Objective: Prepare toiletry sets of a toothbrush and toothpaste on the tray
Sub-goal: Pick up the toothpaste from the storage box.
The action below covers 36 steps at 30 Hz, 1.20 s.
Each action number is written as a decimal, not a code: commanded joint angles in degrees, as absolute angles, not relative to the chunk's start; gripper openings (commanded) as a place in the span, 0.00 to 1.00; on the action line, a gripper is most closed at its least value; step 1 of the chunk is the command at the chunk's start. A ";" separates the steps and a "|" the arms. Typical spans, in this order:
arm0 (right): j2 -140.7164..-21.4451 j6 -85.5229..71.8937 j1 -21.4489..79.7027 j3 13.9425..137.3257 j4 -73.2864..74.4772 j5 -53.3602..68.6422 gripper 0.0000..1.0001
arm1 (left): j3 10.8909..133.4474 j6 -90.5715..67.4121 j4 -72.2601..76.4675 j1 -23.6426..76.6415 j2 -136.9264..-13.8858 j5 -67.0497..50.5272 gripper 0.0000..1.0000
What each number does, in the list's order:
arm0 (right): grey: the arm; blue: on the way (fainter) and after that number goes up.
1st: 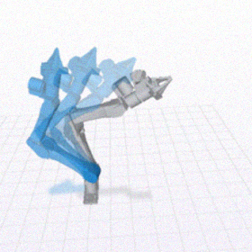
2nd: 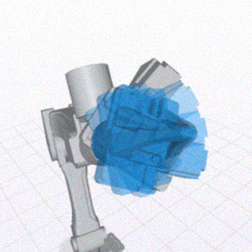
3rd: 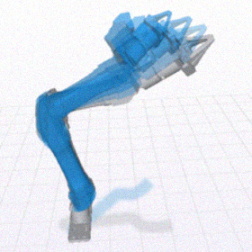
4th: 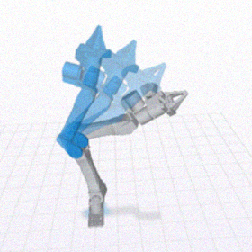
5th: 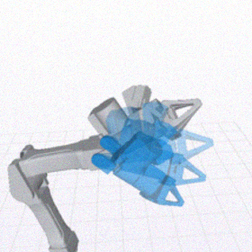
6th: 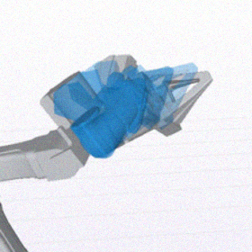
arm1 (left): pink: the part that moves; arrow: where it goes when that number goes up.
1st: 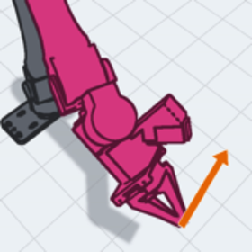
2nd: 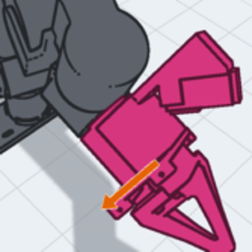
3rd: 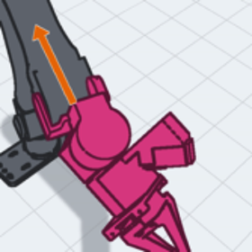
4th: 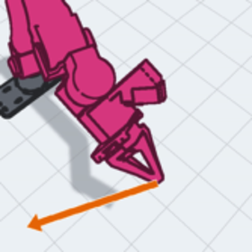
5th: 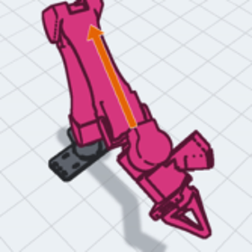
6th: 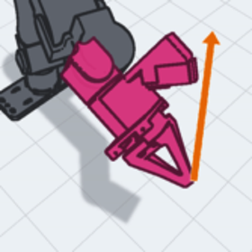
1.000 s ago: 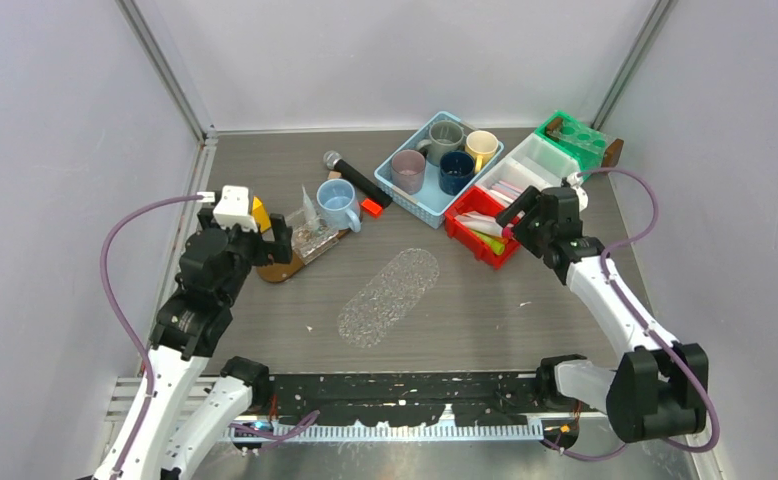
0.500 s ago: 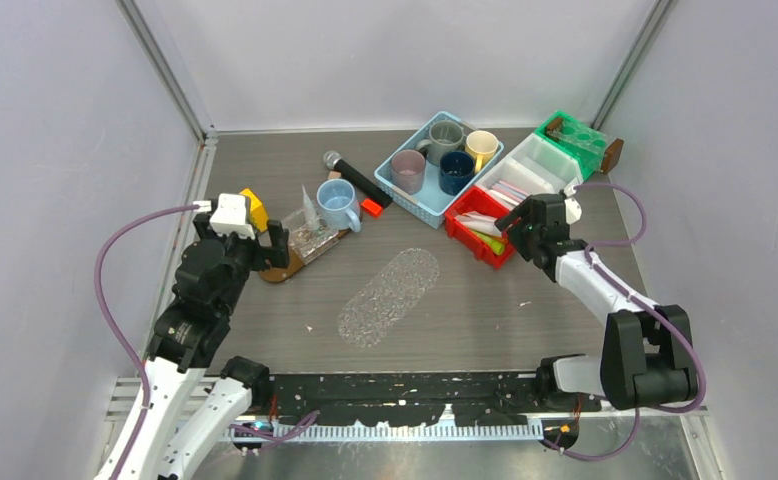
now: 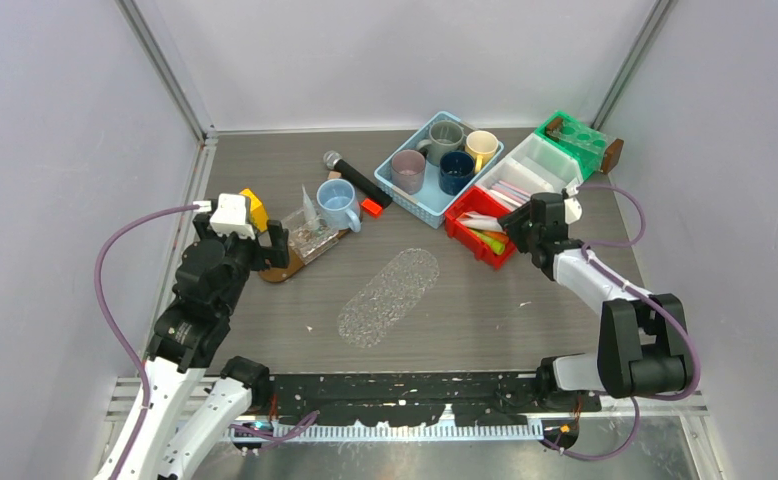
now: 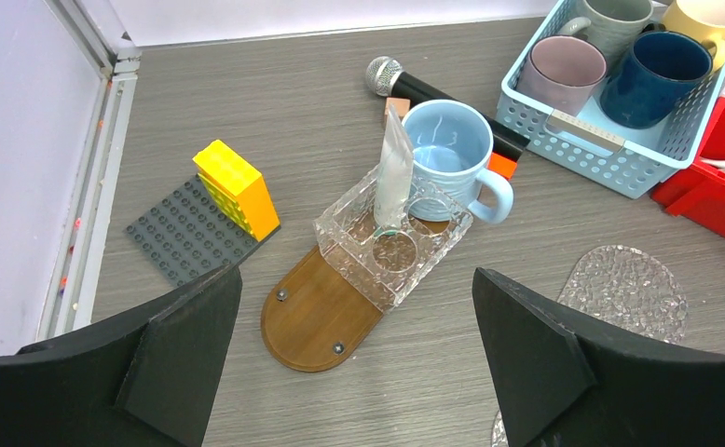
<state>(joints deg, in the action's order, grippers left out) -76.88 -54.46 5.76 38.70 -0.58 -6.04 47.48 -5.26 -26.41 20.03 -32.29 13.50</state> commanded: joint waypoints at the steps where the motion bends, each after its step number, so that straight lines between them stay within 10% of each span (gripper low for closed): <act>1: -77.02 -55.67 5.33 38.06 -5.37 -6.39 0.42 | 47.37 -4.14 -23.62 20.21 -32.48 14.06 0.98; 13: -65.56 -56.12 5.02 36.84 -6.07 -4.56 0.01 | 47.90 -4.93 -23.42 20.21 -32.93 14.07 0.97; 36: -51.55 -65.15 4.22 31.64 -30.05 11.36 0.00 | 57.25 -23.70 -17.38 20.21 -43.29 -8.72 0.94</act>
<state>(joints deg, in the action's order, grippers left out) -52.71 -61.17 4.36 32.10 -15.97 4.64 53.93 -16.80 -23.79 20.03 -40.82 -0.49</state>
